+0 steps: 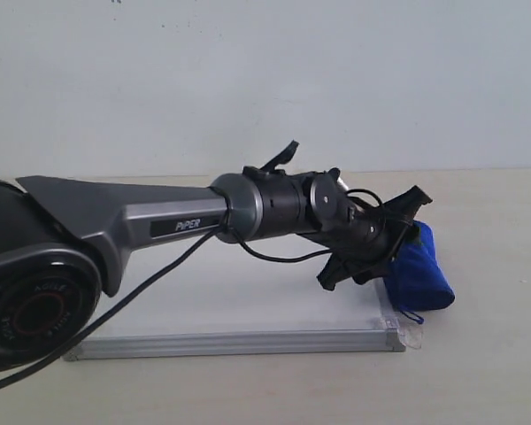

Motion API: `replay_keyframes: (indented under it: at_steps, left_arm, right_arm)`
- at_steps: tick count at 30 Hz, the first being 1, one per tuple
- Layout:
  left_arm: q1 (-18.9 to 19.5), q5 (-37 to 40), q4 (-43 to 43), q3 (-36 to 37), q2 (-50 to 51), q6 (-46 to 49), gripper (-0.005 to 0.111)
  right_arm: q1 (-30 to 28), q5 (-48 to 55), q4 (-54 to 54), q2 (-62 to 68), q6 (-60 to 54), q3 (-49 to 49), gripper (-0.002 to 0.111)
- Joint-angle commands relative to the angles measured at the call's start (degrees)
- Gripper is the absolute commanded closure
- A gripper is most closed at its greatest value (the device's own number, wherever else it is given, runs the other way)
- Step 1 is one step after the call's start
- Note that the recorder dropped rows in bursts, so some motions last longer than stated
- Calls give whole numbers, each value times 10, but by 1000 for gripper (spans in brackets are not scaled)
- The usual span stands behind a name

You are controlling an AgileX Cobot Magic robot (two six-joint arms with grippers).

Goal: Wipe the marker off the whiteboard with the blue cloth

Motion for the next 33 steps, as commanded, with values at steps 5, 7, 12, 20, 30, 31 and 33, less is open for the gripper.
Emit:
replay_keyframes:
  at_steps: [5,7,12,20,30,31,33]
  left_arm:
    - [18,152,199,3,-90,43,66]
    - [18,210,274,3,-107,38,79]
    - [-9,303,431,33,-155,33,103]
    - [-61,300,517,163,-258,14,103]
    - [-125,189,514,384,-455,-9,103]
    - [-132,162,511,419,-480,-9,103]
    - [-145,116,510,483,-525,-13,103]
  right_arm:
    - [-5,-3,-3,-3,0,0,108]
    - [-5,-3,-3,-3,0,0,108]
    - [-5,-3,-3,-3,0,0,108]
    - [-5,-3,-3,-3,0,0,108]
    - [-5,-4,-3,-3,0,0,108]
    - [-5,-4,-3,-3,0,0,108]
    - [-5,-4,-3,-3,0,0,108]
